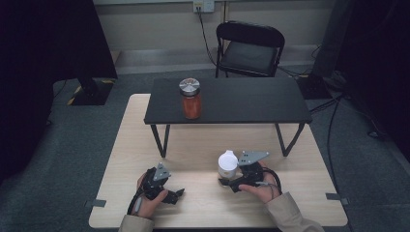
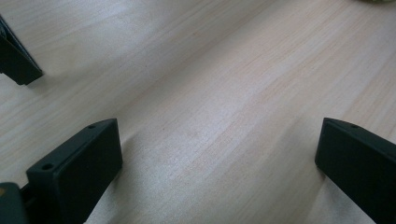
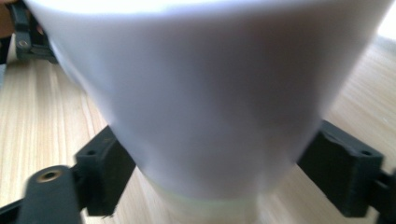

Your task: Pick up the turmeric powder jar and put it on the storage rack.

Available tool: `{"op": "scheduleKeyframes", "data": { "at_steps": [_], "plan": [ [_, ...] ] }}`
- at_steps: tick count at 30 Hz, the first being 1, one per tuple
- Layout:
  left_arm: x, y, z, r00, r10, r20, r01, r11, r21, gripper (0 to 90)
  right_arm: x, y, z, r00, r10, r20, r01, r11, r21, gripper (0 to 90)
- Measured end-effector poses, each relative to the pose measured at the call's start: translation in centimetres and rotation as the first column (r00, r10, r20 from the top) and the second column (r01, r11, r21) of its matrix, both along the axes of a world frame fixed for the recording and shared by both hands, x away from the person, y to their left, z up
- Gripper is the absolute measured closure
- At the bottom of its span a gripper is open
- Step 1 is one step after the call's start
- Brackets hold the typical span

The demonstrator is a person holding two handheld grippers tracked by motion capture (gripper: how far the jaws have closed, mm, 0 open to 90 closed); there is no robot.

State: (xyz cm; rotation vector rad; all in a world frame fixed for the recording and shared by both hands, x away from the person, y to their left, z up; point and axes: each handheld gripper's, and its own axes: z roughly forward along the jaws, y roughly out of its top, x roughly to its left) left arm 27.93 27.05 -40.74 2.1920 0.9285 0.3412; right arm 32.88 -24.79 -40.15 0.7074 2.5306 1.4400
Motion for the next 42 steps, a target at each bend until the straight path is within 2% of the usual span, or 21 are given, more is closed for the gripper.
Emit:
{"op": "scheduleKeyframes", "data": {
  "at_steps": [5, 9, 16, 20, 26, 34, 42],
  "plan": [
    [0.0, 0.0, 0.0, 1.0000, 0.000, 0.000, 0.000, 1.0000, 0.000, 0.0, 0.2, 0.2, -0.5, 0.9998, 0.020, 0.007, -0.020, 0.9996, 0.019, 23.7],
    [0.0, 0.0, 0.0, 1.0000, 0.000, 0.000, 0.000, 1.0000, 0.000, 0.1, 0.1, 0.1, -1.0, 0.9998, 0.012, 0.018, -0.012, 0.9993, 0.034, 27.6],
    [0.0, 0.0, 0.0, 1.0000, 0.000, 0.000, 0.000, 1.0000, 0.000, 0.0, -0.2, -0.2, -1.5, 0.9995, 0.005, 0.032, -0.007, 0.9984, 0.057, 28.4],
    [0.0, 0.0, 0.0, 1.0000, 0.000, 0.000, 0.000, 1.0000, 0.000, 0.0, -0.4, 0.0, -1.2, 0.9991, 0.003, 0.041, -0.005, 0.9993, 0.037, 29.0],
    [0.0, 0.0, 0.0, 1.0000, 0.000, 0.000, 0.000, 1.0000, 0.000, 0.0, -0.6, -0.2, -1.1, 0.9993, -0.015, 0.035, 0.013, 0.9991, 0.041, 29.2],
    [0.0, 0.0, 0.0, 1.0000, 0.000, 0.000, 0.000, 1.0000, 0.000, 0.0, -0.7, -0.9, 0.1, 0.9997, -0.012, 0.023, 0.011, 0.9998, 0.019, 29.3],
    [0.0, 0.0, 0.0, 1.0000, 0.000, 0.000, 0.000, 1.0000, 0.000, 0.0, -0.7, -1.7, 2.2, 0.9998, 0.006, 0.020, -0.006, 0.9999, 0.014, 29.4]
  ]
}}
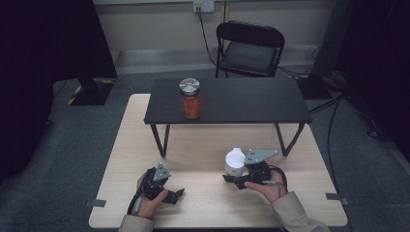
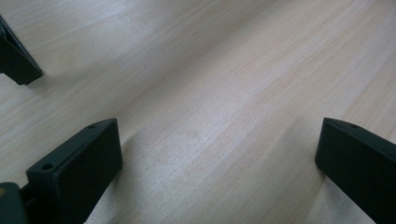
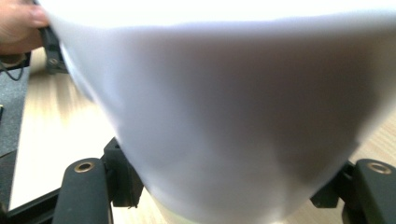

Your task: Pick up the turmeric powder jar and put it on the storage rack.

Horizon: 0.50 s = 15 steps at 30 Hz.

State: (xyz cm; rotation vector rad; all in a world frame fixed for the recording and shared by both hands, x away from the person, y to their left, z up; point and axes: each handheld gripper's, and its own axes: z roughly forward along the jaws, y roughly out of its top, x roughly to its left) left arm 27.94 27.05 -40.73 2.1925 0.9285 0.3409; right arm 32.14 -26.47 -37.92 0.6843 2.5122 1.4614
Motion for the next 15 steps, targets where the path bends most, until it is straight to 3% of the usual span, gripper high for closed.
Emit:
{"op": "scheduleKeyframes", "data": {
  "at_steps": [15],
  "plan": [
    [0.0, 0.0, 0.0, 1.0000, 0.000, 0.000, 0.000, 1.0000, 0.000, 0.0, 0.3, -1.1, 3.9, 0.9997, 0.018, -0.014, -0.018, 0.9997, 0.019, 29.6]
  ]
}}
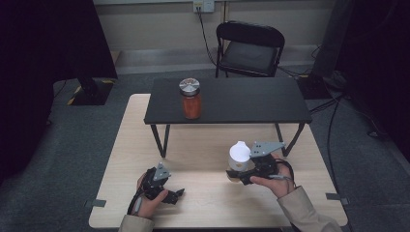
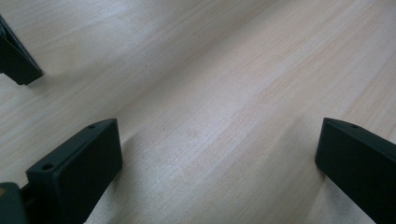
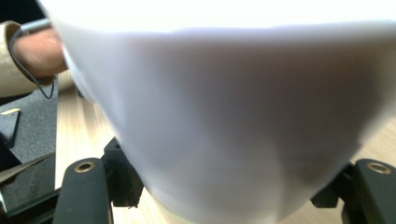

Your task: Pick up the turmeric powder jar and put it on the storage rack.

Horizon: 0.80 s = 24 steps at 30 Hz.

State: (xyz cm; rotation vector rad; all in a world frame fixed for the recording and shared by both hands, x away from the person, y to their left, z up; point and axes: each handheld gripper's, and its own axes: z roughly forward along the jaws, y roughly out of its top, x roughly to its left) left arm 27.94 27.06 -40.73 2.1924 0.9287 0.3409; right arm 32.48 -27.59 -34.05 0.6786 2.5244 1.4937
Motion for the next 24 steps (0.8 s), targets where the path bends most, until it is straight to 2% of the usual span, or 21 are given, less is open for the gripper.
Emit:
{"op": "scheduleKeyframes", "data": {
  "at_steps": [3, 24],
  "plan": [
    [0.0, 0.0, 0.0, 1.0000, 0.000, 0.000, 0.000, 1.0000, 0.000, 0.0, 0.1, -0.3, 0.9, 1.0000, -0.007, -0.003, 0.007, 0.9999, 0.008, 29.6],
    [0.0, 0.0, 0.0, 1.0000, 0.000, 0.000, 0.000, 1.0000, 0.000, 0.0, 1.3, -0.7, 6.0, 0.9995, -0.027, 0.015, 0.027, 0.9993, -0.025, 29.7]
  ]
}}
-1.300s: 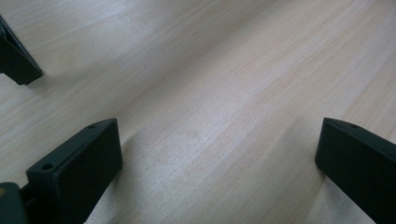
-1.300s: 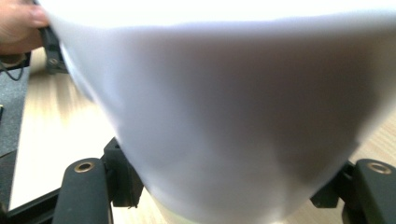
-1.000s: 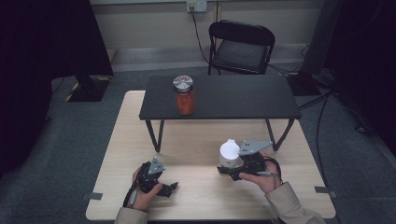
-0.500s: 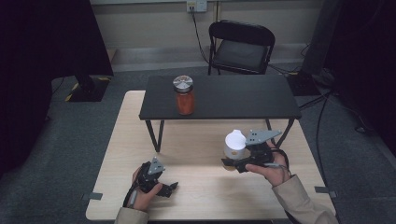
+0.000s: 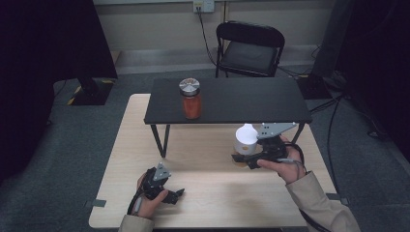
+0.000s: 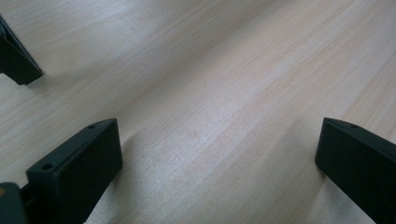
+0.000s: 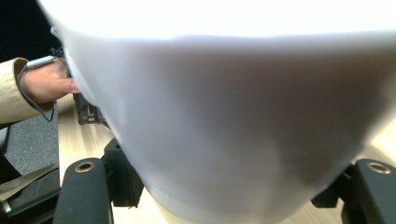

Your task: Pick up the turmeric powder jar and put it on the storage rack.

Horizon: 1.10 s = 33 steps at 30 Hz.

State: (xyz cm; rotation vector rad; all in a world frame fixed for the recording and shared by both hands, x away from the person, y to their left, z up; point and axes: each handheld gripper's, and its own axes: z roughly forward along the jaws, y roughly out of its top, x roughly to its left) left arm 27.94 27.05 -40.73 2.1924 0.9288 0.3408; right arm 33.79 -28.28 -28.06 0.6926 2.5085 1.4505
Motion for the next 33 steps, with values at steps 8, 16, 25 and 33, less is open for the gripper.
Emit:
{"op": "scheduleKeyframes", "data": {
  "at_steps": [8, 16, 25, 33],
  "plan": [
    [0.0, 0.0, 0.0, 1.0000, 0.000, 0.000, 0.000, 1.0000, 0.000, 0.0, 0.8, -0.1, 1.8, 1.0000, -0.010, 0.001, 0.010, 1.0000, 0.000, 29.6],
    [0.0, 0.0, 0.0, 1.0000, 0.000, 0.000, 0.000, 1.0000, 0.000, 0.0, 1.3, 0.0, 3.9, 0.9998, -0.019, 0.003, 0.020, 0.9997, -0.013, 29.7],
    [0.0, 0.0, 0.0, 1.0000, 0.000, 0.000, 0.000, 1.0000, 0.000, 0.0, 1.8, -0.1, 5.9, 0.9994, -0.031, 0.013, 0.031, 0.9995, -0.011, 29.7],
    [0.0, 0.0, 0.0, 1.0000, 0.000, 0.000, 0.000, 1.0000, 0.000, 0.0, 2.0, -0.2, 7.4, 0.9986, -0.047, 0.024, 0.047, 0.9989, -0.004, 29.7]
  ]
}}
